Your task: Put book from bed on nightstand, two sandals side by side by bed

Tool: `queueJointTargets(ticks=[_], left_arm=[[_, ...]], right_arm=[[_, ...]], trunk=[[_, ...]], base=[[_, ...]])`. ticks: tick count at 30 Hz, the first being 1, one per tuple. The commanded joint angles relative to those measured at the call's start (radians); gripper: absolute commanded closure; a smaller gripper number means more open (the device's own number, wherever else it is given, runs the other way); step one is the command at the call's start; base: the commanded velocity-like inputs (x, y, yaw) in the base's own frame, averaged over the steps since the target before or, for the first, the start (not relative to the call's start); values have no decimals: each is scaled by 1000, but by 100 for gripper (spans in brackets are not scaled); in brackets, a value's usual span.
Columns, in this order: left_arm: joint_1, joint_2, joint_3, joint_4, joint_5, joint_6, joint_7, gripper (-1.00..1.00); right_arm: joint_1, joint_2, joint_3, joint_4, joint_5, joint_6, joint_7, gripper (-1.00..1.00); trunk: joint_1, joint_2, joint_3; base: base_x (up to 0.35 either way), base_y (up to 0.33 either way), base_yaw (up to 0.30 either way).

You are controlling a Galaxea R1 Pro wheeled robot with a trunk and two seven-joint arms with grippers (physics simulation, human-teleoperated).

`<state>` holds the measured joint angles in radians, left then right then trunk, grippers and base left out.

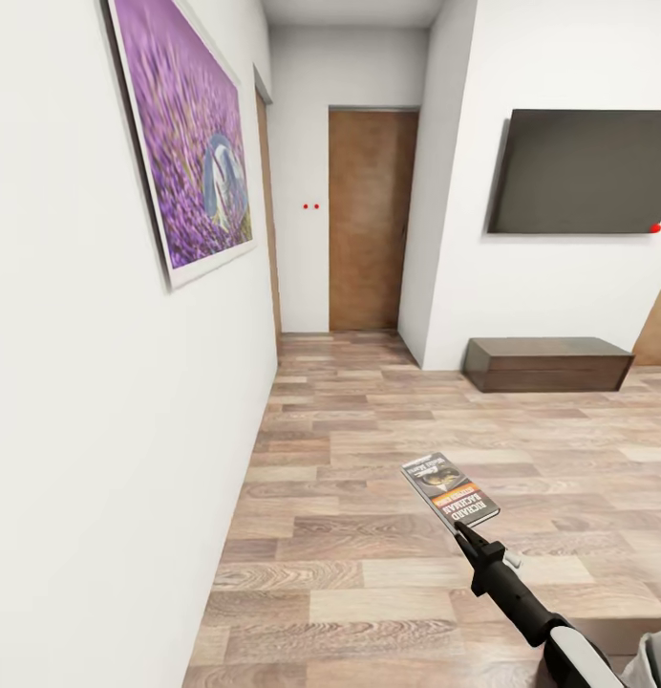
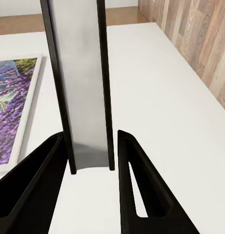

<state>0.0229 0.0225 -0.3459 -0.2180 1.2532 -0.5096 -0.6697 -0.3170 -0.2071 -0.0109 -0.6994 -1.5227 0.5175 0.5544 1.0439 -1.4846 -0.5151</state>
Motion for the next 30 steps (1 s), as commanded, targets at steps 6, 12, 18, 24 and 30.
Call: queueJointTargets(ticks=[6, 12, 18, 24, 30], left_arm=[[0, 1, -8, -1, 9, -3, -1, -100], [0, 2, -8, -1, 9, -3, -1, -100], [0, 2, -8, -1, 9, -3, -1, -100], [0, 6, -8, -1, 9, -3, -1, -100], [0, 11, -8, -1, 9, -3, -1, -100]], right_arm=[[-1, 0, -1, 0, -10, 9, -1, 100], [-1, 0, -1, 0, -10, 9, -1, 100], [-1, 0, 5, 0, -10, 9, -1, 100], [-1, 0, 15, 0, -10, 8, -1, 100], [-1, 0, 17, 0, -10, 8, -1, 100]], trunk=[[0, 0, -1], [0, 0, -1], [0, 0, -1], [0, 0, -1], [0, 0, -1]], base=[[136, 101, 0], [118, 26, 0], [111, 4, -79], [104, 1, -56], [102, 0, -9]])
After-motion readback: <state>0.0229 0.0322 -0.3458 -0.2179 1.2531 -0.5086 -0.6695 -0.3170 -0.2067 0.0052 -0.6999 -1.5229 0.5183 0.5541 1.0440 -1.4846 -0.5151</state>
